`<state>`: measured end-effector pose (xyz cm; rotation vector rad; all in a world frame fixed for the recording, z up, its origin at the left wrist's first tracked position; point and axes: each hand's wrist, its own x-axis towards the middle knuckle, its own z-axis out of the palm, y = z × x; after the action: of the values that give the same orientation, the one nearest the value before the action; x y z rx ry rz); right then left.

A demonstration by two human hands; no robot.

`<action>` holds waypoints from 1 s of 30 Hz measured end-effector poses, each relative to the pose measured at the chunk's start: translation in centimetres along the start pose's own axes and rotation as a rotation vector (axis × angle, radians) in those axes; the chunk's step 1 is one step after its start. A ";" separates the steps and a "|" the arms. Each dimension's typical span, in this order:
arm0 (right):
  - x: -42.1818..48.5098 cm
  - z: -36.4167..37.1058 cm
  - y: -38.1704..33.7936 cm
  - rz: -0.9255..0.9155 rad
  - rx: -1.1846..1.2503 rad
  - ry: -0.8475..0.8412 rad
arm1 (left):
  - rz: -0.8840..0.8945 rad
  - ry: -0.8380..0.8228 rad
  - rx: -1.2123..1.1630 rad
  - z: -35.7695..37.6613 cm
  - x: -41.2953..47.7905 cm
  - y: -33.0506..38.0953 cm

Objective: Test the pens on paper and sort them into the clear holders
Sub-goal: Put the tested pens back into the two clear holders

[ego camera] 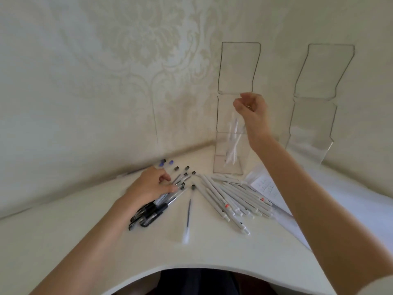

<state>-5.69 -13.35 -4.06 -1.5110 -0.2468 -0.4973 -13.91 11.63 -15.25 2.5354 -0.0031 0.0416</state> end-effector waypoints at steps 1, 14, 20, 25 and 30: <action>-0.4 -0.1 -0.4 -0.029 0.015 0.005 | 0.012 0.017 0.015 0.0 0.0 0.0; -11.1 -4.8 5.4 -0.117 -0.936 -0.395 | -0.025 0.381 0.228 0.2 -1.2 -1.6; -10.6 -6.9 7.0 0.189 -1.056 -0.482 | 0.129 0.246 0.046 2.8 -4.3 6.6; -10.8 -6.4 6.6 0.188 -0.988 -0.566 | 0.042 0.050 0.179 6.4 -4.9 10.1; -10.9 -6.1 6.5 0.184 -0.899 -0.542 | -0.020 0.120 0.307 8.1 -4.0 9.9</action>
<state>-13.11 -17.71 -15.16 -2.5160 -0.3177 -0.0091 -17.78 -1.18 -16.39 2.8352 0.0822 0.1997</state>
